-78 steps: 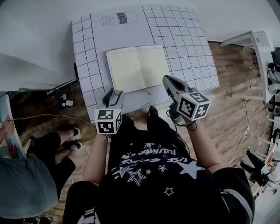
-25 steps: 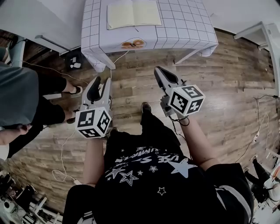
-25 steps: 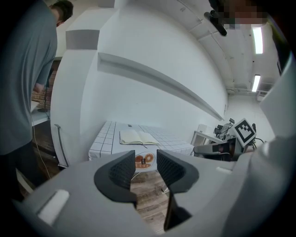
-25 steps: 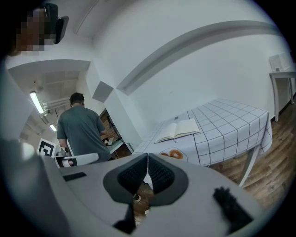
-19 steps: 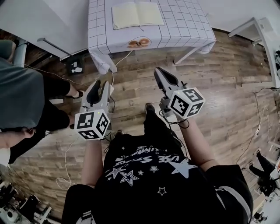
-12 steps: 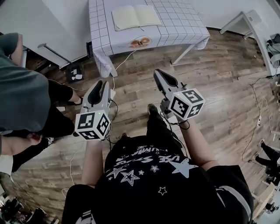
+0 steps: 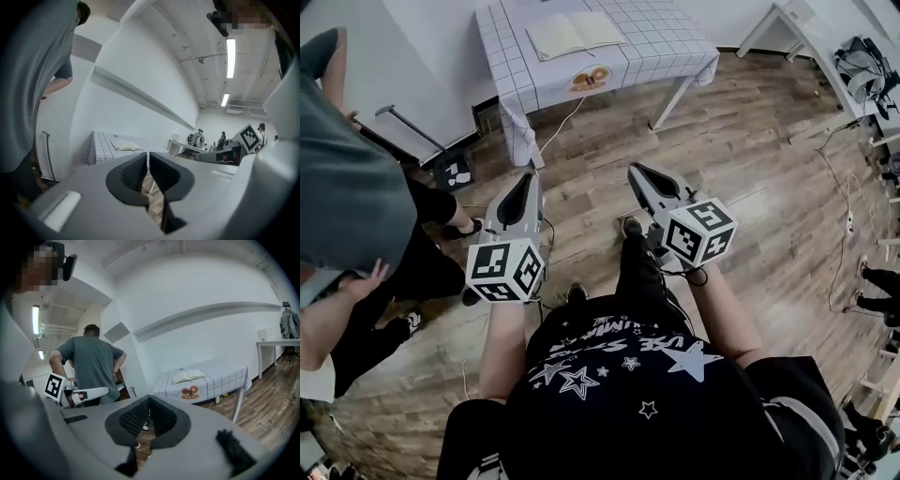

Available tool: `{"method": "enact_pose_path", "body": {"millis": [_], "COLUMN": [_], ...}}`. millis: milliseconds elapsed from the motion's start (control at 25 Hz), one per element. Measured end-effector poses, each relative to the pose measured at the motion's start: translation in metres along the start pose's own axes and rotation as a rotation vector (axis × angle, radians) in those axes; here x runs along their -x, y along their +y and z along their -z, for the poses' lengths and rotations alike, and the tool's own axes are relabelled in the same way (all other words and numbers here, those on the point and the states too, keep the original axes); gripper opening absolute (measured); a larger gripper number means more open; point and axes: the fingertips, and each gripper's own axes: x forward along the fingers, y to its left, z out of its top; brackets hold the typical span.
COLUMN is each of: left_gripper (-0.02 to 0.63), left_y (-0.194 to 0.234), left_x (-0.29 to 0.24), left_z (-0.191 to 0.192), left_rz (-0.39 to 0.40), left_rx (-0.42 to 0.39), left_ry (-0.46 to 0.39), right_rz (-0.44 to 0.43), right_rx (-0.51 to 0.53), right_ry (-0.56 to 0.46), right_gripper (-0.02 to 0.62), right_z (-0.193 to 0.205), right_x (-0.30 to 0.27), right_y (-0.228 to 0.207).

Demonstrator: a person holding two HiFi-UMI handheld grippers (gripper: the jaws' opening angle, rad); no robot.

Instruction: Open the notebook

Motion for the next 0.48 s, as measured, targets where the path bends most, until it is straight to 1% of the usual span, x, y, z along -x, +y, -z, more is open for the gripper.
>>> {"method": "enact_pose_path", "body": {"millis": [80,160,320,480], "left_gripper": [0.011,0.011,0.009,0.009], "left_y": [0.0,0.0,-0.008,0.004], "left_x": [0.012,0.026,0.055,0.067], "left_z": [-0.002,-0.006,-0.016,0.003], "left_rz": [0.021,0.035,0.039,0.052], "left_rx": [0.0,-0.011,-0.013,-0.013], "left_ry": [-0.016,-0.023,-0.022,-0.02], "right_rz": [0.011,0.012,0.008,0.019], "right_rx": [0.002,0.01,0.026,0.049], "right_ry": [-0.007,-0.012,-0.021,-0.032], "right_gripper": [0.017,0.017,0.017,0.017], "right_z": [0.005,0.005,-0.003,0.01], "right_x": [0.003,0.007,0.024,0.022], "right_y": [0.013,0.029,0.058,0.07]}}
